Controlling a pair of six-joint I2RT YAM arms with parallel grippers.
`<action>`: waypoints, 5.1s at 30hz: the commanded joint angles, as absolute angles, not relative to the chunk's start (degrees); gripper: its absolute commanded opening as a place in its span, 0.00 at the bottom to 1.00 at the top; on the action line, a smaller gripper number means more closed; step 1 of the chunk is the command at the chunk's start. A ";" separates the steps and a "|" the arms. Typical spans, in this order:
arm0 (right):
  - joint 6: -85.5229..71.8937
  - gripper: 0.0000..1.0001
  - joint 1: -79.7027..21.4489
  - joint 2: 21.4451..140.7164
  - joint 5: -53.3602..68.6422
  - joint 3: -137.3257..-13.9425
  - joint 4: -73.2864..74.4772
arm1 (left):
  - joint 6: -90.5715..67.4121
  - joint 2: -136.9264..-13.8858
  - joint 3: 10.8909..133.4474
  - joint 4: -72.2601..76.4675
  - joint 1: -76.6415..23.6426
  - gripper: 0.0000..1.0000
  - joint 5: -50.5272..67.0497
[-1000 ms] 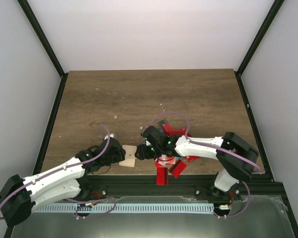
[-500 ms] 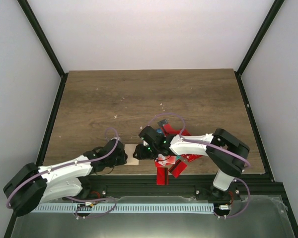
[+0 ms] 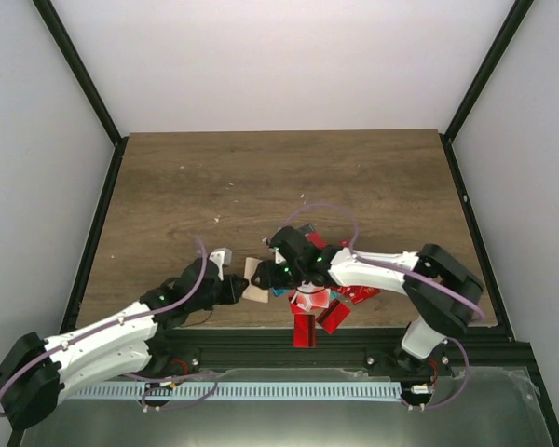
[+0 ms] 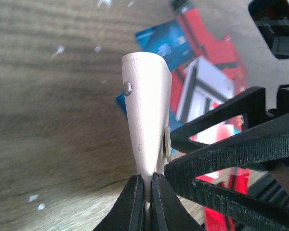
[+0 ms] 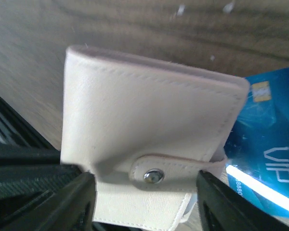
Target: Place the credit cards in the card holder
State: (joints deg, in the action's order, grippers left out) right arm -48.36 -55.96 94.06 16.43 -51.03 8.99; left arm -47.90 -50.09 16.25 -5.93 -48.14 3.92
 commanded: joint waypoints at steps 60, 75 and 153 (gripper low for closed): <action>-38.87 0.02 -38.06 69.15 69.49 -45.02 -24.02 | -36.47 -39.80 24.51 13.48 -44.99 0.07 36.00; -28.65 1.00 -37.75 58.49 21.34 -50.52 10.42 | -29.20 -45.50 31.61 0.92 -44.90 0.07 8.59; -32.39 0.80 -43.42 60.78 6.17 -43.17 12.99 | -26.78 -48.74 38.36 -7.61 -44.84 0.04 1.54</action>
State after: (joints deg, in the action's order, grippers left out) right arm -36.14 -43.81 66.92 -1.28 -45.60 21.41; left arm -25.74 -49.65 39.40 -8.45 -44.66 2.13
